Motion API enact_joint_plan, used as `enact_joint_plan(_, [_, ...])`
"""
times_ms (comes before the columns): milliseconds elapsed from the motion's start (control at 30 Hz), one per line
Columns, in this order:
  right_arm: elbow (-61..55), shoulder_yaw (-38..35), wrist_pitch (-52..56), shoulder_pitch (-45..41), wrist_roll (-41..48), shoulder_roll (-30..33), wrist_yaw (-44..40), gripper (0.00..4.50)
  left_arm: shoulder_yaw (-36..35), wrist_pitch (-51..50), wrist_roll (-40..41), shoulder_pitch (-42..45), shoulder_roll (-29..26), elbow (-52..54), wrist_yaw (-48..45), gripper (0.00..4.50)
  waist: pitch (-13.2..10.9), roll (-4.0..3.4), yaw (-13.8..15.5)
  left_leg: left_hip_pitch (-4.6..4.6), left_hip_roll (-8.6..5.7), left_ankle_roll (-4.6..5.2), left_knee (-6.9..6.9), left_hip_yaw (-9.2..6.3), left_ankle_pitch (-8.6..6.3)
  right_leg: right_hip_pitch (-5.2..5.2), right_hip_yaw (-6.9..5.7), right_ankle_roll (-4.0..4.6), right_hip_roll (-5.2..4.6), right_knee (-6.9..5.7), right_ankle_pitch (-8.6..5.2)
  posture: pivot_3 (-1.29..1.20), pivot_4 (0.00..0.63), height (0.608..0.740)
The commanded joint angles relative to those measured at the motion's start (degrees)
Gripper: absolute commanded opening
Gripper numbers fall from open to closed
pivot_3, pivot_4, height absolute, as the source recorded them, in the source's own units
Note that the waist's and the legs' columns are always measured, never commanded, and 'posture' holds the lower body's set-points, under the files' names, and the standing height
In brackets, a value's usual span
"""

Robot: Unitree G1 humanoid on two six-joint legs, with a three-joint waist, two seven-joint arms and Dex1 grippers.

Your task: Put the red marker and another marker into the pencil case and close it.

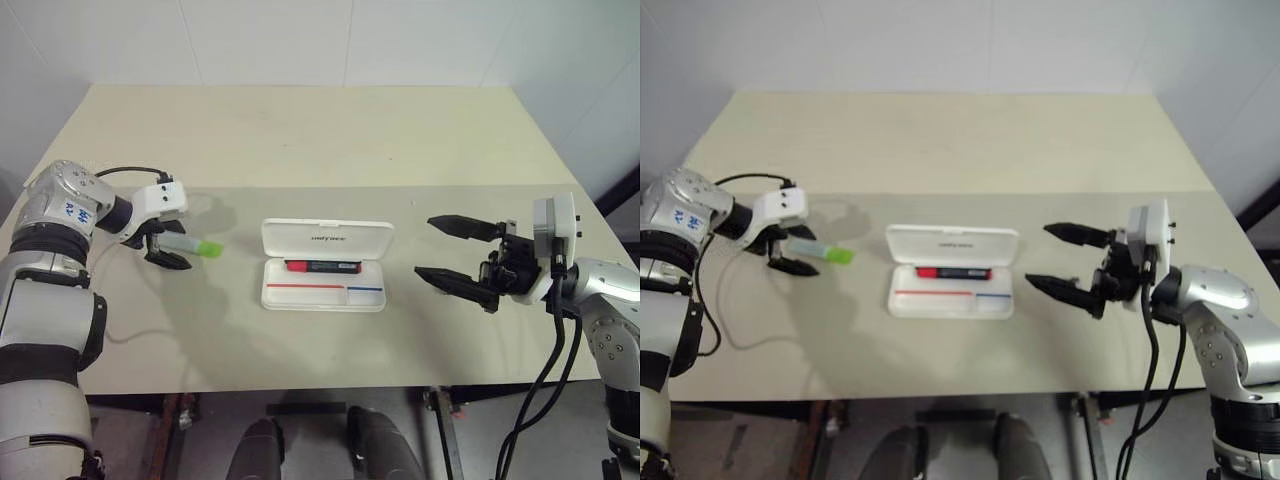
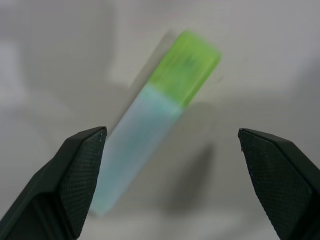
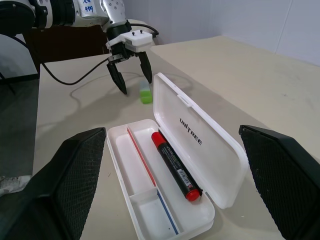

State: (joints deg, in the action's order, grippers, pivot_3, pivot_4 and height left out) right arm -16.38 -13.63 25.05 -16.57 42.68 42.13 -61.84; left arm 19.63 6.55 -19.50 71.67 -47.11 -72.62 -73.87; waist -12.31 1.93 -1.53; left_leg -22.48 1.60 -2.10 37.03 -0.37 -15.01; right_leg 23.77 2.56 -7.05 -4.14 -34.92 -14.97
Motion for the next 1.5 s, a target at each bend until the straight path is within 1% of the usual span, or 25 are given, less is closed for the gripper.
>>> enact_joint_plan(33, [-0.30,-0.21,-1.26,-0.42,-0.05,-0.17,-0.54,4.50,0.03,1.17,-1.34,1.95,0.75,-0.95,0.61,4.48,0.00,0.00,0.04,0.00,0.00,0.00,0.00,0.00,0.00,0.00,0.00,0.00,0.00,0.00,0.00,0.00,0.150,0.740])
enact_joint_plan(267, [0.12,0.07,-1.78,-0.60,-0.33,-0.32,-0.53,4.50,0.21,2.11,-3.17,1.58,2.20,-2.21,2.64,4.48,0.00,0.01,-0.03,-0.01,0.00,-0.01,0.02,0.00,0.00,0.00,0.00,-0.01,0.00,-0.03,0.00,0.00,0.150,0.740])
enact_joint_plan(367, [0.17,0.19,-1.93,-0.69,-0.51,-0.56,-0.48,4.50,1.03,2.56,-4.89,0.82,2.70,-2.94,5.22,4.48,0.00,0.00,0.05,0.03,0.00,-0.01,0.02,0.00,0.00,-0.01,0.00,-0.01,0.00,-0.06,0.00,0.00,0.150,0.740])
enact_joint_plan(467, [0.21,0.26,-2.15,-0.70,-0.65,-0.63,-0.42,4.50,0.70,2.31,-5.02,0.38,3.16,-3.33,5.03,4.48,0.00,-0.01,0.03,0.13,0.00,-0.01,0.06,0.01,0.00,-0.06,0.01,-0.01,0.00,-0.18,0.00,0.00,0.150,0.740])
enact_joint_plan(500, [0.16,0.29,-2.21,-0.67,-0.64,-0.63,-0.36,4.50,0.55,2.30,-4.96,0.30,3.24,-3.38,4.98,4.08,0.01,-0.01,0.03,0.17,0.00,-0.01,0.08,0.00,0.00,-0.09,0.01,-0.01,0.00,-0.20,0.00,0.00,0.150,0.740])
enact_joint_plan(567, [0.21,0.15,-2.36,-0.54,-0.64,-0.54,-0.36,4.50,0.00,1.82,-4.68,0.12,3.61,-3.53,5.82,3.59,0.01,-0.01,0.07,0.21,0.00,0.00,0.10,0.00,0.03,-0.13,0.02,0.00,0.00,-0.21,0.00,0.00,0.150,0.740])
enact_joint_plan(767, [0.47,-0.32,-2.77,-0.15,-0.70,-0.31,-0.62,4.50,-0.96,0.27,-4.13,0.12,4.24,-3.85,6.22,1.59,0.01,-0.01,0.06,0.20,0.00,0.05,0.18,0.01,0.09,-0.15,0.05,0.00,0.01,-0.21,0.01,0.00,0.150,0.740])
enact_joint_plan(833, [0.67,-0.30,-2.85,-0.28,-0.78,-0.31,-0.60,4.50,-1.23,0.17,-4.04,0.14,4.36,-3.82,6.15,1.16,0.01,-0.02,0.07,0.19,0.00,0.05,0.16,0.01,0.09,-0.15,0.05,0.00,0.01,-0.20,0.01,0.00,0.150,0.740])
enact_joint_plan(1100, [1.16,0.01,-3.25,-0.61,-1.08,-0.30,-0.74,4.50,-2.77,2.07,-3.01,0.56,4.21,-3.10,6.77,1.12,0.02,-0.04,0.08,0.18,-0.01,0.02,0.11,0.02,0.06,-0.12,0.06,-0.03,0.01,-0.23,0.02,0.00,0.150,0.740])
enact_joint_plan(1333, [0.38,-1.00,-2.78,0.28,-0.67,0.58,-0.44,4.50,-7.77,6.93,1.20,3.48,2.10,0.61,7.27,1.12,0.00,0.00,0.10,0.06,-0.01,-0.02,0.10,0.01,0.04,-0.04,0.05,-0.05,0.01,-0.16,0.04,0.00,0.150,0.740])
enact_joint_plan(1433, [-0.01,-1.50,-2.64,0.72,-0.57,0.86,-0.08,4.50,-12.08,10.22,6.54,3.14,1.62,5.75,4.59,1.12,0.00,0.00,0.11,0.02,0.00,-0.05,0.08,0.01,0.00,-0.02,0.05,-0.07,0.01,-0.12,0.04,0.00,0.150,0.740])
enact_joint_plan(1500, [-0.23,-1.64,-2.48,0.87,-0.49,0.97,0.19,4.50,-15.70,8.38,11.60,1.56,2.15,11.81,2.29,1.12,0.00,0.00,0.10,-0.01,0.01,-0.07,0.08,0.01,-0.02,-0.01,0.05,-0.08,0.01,-0.12,0.04,0.00,0.150,0.740])
